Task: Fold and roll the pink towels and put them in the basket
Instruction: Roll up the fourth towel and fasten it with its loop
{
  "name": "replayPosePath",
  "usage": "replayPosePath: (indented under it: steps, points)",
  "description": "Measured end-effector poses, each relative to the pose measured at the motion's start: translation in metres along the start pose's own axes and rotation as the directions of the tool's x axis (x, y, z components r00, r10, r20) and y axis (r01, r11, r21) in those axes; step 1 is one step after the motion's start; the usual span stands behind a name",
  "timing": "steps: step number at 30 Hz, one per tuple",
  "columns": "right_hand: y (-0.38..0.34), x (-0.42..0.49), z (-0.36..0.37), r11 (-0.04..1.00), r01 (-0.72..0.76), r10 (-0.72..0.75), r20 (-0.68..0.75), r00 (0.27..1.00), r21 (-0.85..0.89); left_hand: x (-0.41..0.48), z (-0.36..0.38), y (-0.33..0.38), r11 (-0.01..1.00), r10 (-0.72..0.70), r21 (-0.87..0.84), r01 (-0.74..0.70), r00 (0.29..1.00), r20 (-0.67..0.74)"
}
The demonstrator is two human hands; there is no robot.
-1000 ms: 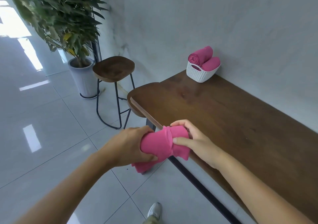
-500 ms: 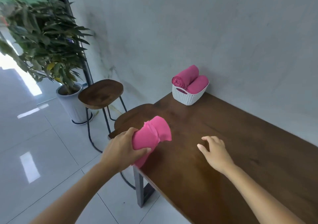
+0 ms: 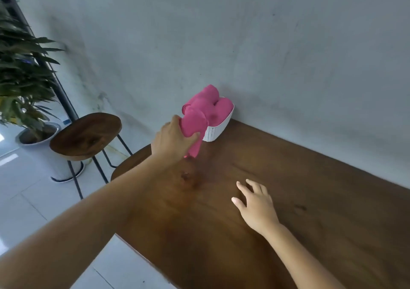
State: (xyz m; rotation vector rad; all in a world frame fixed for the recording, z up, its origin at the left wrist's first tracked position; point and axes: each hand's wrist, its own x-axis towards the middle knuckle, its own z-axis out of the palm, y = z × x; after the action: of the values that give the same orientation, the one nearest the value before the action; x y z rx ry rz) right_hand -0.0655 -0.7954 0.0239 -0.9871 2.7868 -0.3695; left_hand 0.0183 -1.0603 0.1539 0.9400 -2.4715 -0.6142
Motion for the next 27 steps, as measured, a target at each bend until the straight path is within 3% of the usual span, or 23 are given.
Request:
replayPosePath:
  steps: [5,9,13,19,24,27]
  points:
    - [-0.004,-0.003,-0.003,0.999,-0.042,0.041,0.014,0.999,0.026,0.076,0.027,0.037,0.998,0.048,-0.032,-0.047,0.998,0.029]
    - [-0.016,-0.005,-0.005,0.995,-0.095,0.095,0.006,0.996,0.019,0.12,0.046,0.061,0.991,0.13,0.041,-0.13,0.991,0.018]
    - [-0.026,-0.007,-0.006,0.988,-0.156,0.156,-0.003,0.988,0.014,0.152,0.064,0.078,0.994,0.106,0.034,-0.107,0.993,0.043]
    - [-0.037,-0.003,-0.01,0.967,-0.248,0.248,0.004,0.969,0.056,0.17,0.094,0.074,0.991,0.112,0.063,-0.12,0.986,0.122]
    - [-0.045,0.012,-0.015,0.949,-0.311,0.31,0.018,0.951,0.054,0.171,0.095,0.08,0.997,0.073,-0.009,-0.073,0.963,0.261]
    - [-0.052,0.034,-0.026,0.921,-0.35,0.347,0.047,0.937,0.172,0.173,0.088,0.068,0.992,0.124,-0.061,-0.111,0.952,0.281]
